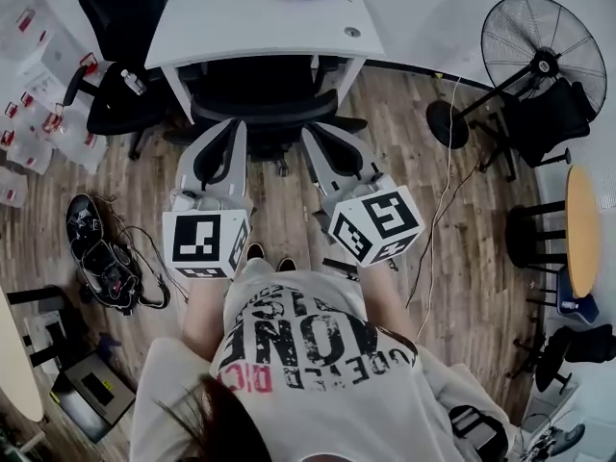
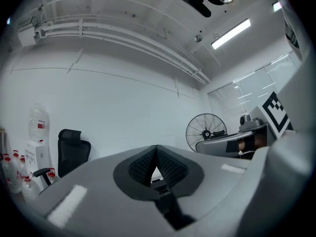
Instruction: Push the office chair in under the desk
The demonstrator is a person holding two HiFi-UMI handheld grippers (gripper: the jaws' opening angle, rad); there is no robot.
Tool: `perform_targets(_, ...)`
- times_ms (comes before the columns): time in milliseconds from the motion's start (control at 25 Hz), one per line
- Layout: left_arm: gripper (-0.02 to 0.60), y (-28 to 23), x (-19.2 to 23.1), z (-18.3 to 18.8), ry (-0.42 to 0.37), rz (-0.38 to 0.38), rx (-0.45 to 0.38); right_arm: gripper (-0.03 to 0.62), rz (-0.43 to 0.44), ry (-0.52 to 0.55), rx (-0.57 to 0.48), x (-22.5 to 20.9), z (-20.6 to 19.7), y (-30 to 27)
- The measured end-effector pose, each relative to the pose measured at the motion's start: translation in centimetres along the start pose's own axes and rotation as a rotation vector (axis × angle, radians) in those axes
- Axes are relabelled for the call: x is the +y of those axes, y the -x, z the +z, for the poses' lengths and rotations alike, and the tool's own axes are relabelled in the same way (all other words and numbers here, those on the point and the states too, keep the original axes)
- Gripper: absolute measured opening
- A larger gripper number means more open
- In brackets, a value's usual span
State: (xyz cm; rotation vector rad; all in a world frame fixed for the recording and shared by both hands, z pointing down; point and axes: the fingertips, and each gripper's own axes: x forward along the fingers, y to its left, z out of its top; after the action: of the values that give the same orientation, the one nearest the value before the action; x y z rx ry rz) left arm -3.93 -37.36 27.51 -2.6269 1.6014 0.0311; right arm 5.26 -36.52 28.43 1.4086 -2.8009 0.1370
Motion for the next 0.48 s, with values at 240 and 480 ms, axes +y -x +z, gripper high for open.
perform_targets(240,0.011,1.8,-2.1,1.4,0.003,0.018,-0.026,0.026,0.008,0.013,-0.009,1.1,1.7,1.6)
perform_targets(480,0.011,2.1,-1.9,2.8,-0.008,0.015,-0.051,0.027,0.027,0.104,-0.037,3.5,4.1,0.7)
